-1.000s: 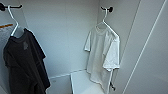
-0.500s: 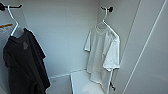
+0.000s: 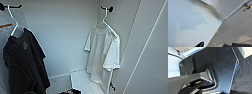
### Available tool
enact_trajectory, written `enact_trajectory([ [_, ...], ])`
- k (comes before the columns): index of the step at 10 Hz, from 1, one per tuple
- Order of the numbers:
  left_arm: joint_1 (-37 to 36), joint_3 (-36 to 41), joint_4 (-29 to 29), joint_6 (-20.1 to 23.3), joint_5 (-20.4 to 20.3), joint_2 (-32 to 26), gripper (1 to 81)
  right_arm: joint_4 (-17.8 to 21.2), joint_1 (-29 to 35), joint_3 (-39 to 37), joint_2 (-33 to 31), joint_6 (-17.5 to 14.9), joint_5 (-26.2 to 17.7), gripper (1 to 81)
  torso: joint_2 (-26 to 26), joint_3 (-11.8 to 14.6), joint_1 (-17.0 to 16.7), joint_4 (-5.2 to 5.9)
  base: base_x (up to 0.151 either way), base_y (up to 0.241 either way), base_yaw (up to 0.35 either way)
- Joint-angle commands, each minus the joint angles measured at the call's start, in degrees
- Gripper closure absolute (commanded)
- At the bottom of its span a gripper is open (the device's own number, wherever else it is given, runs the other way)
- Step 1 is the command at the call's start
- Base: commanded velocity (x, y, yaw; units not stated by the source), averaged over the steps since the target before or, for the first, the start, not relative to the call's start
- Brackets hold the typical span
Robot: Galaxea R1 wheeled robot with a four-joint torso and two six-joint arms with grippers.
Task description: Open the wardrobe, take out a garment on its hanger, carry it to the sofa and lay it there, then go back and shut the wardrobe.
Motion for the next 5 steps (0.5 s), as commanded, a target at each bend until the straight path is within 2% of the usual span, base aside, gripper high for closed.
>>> enact_trajectory([
  [1, -15.71, 2.72, -0.83, -6.14, 1.49, 0.23, 1.0, 1.05, 2.16, 0.03, -0.33, 0.18, -3.42, 1.0, 0.00, 0.00, 0.00, 0.00, 0.000, 0.000, 0.000],
  [5, -27.93, 3.25, -0.91, -16.36, 1.84, 0.67, 1.0, 0.70, 2.42, 0.03, 0.72, -0.09, -3.50, 1.0, 0.02, -0.05, 0.00, 0.00, 0.000, 0.000, 0.000],
])
